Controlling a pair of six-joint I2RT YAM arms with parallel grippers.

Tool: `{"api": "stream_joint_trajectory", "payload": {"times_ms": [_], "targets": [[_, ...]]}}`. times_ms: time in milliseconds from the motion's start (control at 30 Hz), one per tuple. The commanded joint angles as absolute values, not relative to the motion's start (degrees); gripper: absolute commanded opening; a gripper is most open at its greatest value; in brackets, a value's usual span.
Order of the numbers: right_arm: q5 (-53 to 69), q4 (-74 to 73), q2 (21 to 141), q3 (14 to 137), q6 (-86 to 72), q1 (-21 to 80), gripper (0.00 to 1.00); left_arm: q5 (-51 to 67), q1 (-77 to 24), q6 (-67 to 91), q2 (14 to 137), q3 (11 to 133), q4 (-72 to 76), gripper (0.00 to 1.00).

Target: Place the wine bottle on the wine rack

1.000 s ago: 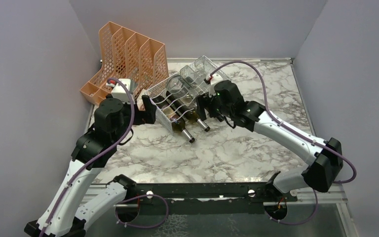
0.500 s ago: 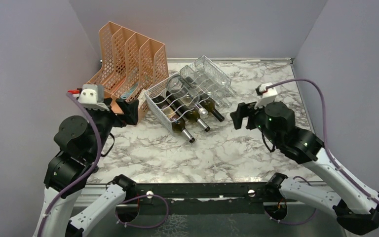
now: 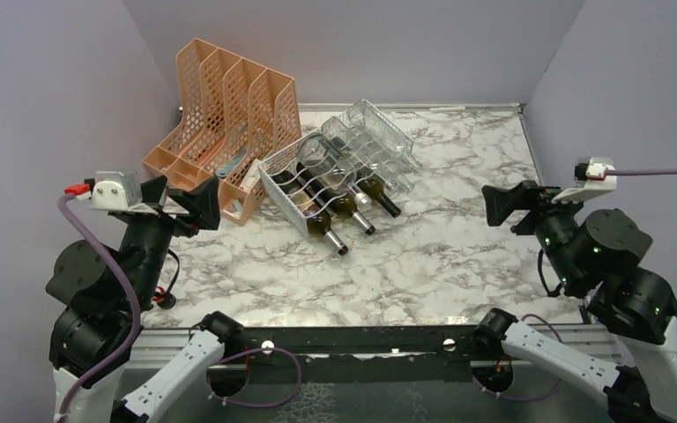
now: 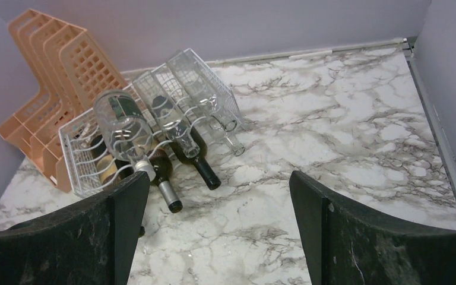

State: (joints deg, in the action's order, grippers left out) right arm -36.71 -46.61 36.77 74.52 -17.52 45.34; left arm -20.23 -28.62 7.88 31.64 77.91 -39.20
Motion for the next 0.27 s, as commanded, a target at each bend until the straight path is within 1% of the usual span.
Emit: {"api": "stream_joint_trajectory", "payload": {"times_ms": [0,167,233], "targets": [[-39.17,-48.37,35.15,76.31,-16.63,45.13,0.90,-21.69,-28.74,7.34,30.63,79.16,-39.97,0.99],[-36.66,-47.55,34.82,76.94,-16.30,45.17,0.90,-21.62,-28.76,7.65,30.48,79.00,-40.13,0.99],[-36.17,-47.80,35.27,77.35,-16.73,45.15,0.92,-21.44,-28.74,7.73,30.56,78.88,-40.16,0.99]]}}
